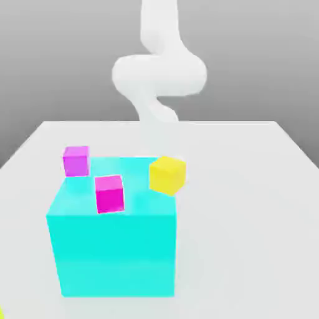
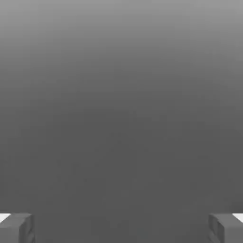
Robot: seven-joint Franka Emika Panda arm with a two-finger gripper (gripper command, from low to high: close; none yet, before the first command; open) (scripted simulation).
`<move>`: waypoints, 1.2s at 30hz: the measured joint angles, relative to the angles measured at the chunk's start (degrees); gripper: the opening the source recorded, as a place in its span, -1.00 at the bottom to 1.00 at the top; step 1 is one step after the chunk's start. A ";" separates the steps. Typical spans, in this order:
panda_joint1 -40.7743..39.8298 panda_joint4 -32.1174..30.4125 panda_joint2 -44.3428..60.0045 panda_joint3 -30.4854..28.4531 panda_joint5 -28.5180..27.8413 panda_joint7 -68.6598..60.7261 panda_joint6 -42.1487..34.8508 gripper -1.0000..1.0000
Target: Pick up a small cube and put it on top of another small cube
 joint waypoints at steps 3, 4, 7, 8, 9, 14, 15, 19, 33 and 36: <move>-1.62 1.51 6.54 -0.73 0.06 2.24 1.07 0.00; -2.14 1.99 8.64 -0.98 0.10 2.94 1.41 0.00; -3.61 3.43 14.88 -1.80 0.24 5.02 2.43 0.00; -4.06 3.91 16.96 -2.12 0.29 5.71 2.77 0.00; -4.51 4.39 19.03 -2.44 0.36 6.38 3.11 0.00; -6.59 6.79 29.41 -4.27 0.99 9.55 4.80 0.00; -6.98 7.27 31.49 -4.66 1.18 10.14 5.14 0.00; -9.37 9.19 39.82 -6.04 2.25 12.29 6.48 0.00; -16.25 15.98 69.24 -9.43 8.17 18.36 11.08 0.00; -17.58 17.46 75.47 -8.45 9.41 18.10 14.79 0.00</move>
